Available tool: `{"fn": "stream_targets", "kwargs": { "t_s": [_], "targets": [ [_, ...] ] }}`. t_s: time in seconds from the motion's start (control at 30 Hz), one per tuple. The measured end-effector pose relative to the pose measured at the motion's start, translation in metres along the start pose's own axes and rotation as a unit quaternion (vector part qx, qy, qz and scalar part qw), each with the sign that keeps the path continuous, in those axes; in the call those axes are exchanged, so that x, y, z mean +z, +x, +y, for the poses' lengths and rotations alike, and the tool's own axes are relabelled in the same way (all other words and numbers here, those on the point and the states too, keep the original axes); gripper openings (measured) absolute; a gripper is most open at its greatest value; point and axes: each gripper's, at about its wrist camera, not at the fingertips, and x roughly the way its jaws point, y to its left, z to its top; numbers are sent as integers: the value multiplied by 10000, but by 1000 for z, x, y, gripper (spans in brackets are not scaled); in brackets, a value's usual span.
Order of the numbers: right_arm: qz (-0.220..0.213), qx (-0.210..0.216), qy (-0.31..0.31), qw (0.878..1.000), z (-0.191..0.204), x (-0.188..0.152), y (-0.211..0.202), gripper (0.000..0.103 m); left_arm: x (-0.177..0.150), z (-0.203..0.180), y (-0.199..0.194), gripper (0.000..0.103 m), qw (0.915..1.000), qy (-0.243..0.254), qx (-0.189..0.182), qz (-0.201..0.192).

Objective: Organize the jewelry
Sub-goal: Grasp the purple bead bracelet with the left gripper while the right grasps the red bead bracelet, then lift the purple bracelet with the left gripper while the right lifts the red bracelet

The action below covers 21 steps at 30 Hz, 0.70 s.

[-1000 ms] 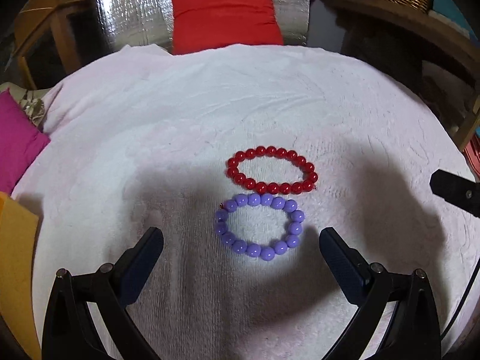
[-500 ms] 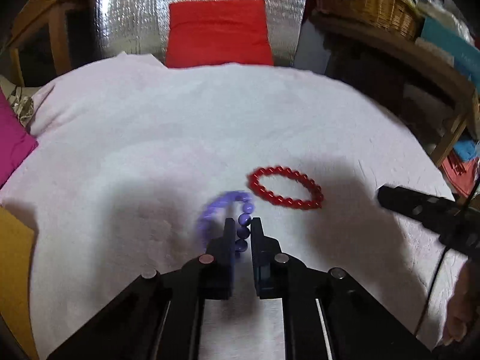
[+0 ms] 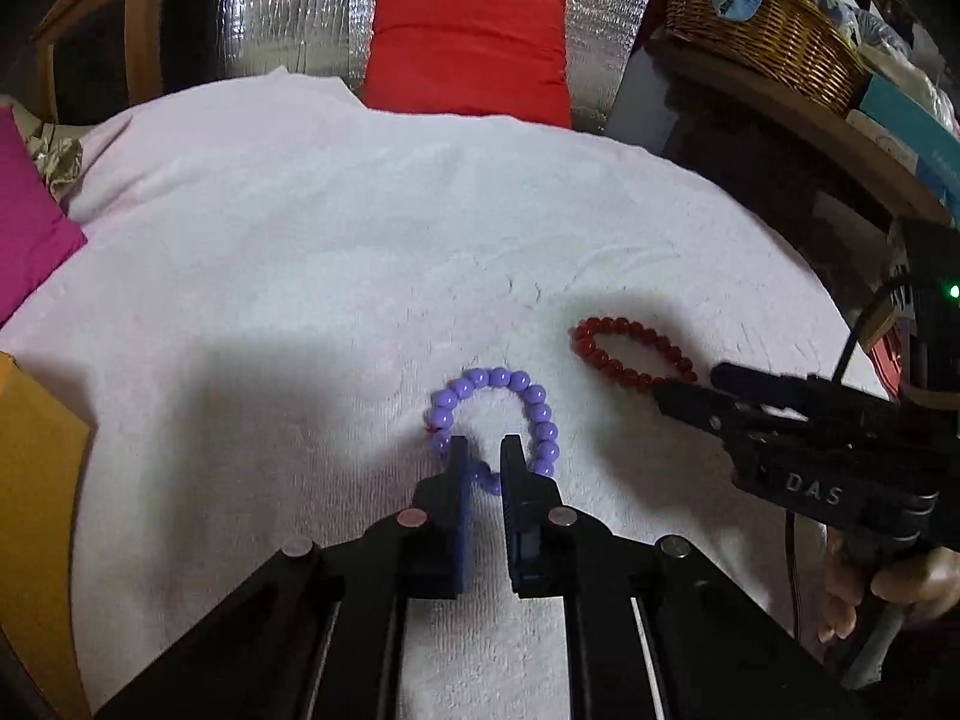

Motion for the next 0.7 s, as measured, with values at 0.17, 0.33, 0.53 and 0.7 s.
{"fn": "stream_targets", "kwargs": {
  "t_s": [0.17, 0.33, 0.53, 0.7],
  "targets": [
    [-186, -240, -196, 9993, 7, 4, 8, 26, 4, 6, 5, 45, 9993, -274, -192, 135],
    [-222, -248, -198, 9992, 2, 4, 5, 21, 5, 7, 6, 62, 9988, -349, -302, 145],
    [-130, -136, 27, 9998, -13, -1, -6, 21, 8, -3, 21, 63, 9994, -250, -165, 149],
    [11, -13, 334, 9994, -29, -5, -15, 20, 10, -13, 28, 36, 9997, -156, -197, 43]
  ]
}}
